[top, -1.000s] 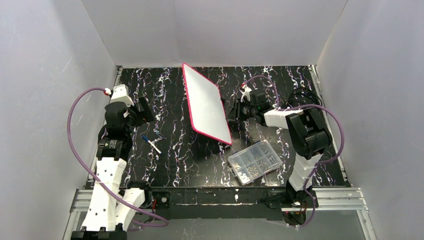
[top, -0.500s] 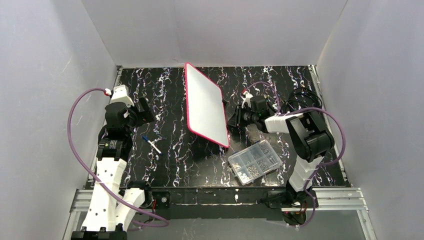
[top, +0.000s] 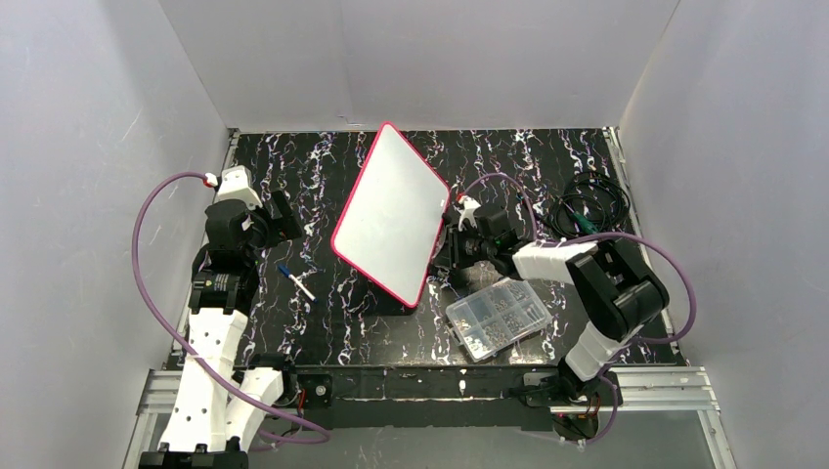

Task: Write a sentence on the whiteboard
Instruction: Move the whiteboard stand to the center of the board.

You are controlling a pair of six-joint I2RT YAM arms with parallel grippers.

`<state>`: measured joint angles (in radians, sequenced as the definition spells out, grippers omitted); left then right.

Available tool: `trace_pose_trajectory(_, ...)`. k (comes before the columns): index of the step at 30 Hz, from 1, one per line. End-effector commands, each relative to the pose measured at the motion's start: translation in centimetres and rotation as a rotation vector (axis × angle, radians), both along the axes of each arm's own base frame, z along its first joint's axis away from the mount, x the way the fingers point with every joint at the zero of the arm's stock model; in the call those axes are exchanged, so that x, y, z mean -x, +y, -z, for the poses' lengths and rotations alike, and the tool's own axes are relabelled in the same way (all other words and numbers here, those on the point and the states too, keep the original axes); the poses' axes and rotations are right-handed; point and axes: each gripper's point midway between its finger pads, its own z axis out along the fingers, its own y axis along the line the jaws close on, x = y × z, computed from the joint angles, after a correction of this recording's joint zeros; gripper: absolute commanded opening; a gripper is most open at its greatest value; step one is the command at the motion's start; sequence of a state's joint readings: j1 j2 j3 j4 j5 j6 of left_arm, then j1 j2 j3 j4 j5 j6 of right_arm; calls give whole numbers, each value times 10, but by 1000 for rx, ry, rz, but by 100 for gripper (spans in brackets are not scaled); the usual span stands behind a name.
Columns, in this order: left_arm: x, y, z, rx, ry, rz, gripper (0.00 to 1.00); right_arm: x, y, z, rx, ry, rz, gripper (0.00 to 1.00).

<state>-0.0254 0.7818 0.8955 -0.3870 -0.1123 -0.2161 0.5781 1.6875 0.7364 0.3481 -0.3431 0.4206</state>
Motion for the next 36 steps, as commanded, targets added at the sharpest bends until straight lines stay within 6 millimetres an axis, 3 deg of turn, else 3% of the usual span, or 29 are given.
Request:
trace_pose_trajectory(1, 2, 8, -4, -21, -9, -37, 98, 9, -3, -14, 36, -74, -4, 36)
trace_pose_trajectory(8, 7, 21, -3, -42, 0, -114, 98, 13, -20, -34, 130, -226, -101, 45)
trace_pose_trajectory(16, 6, 18, -2, -34, -1, -102, 98, 30, -5, -35, 242, -323, -289, 48)
trace_pose_trajectory(23, 5, 17, -1, -32, 2, -92, 99, 24, 11, -33, 278, -375, -327, 55)
trace_pose_trajectory(36, 4, 12, 0, -30, 7, -61, 99, 12, 31, -17, 309, -380, -387, 55)
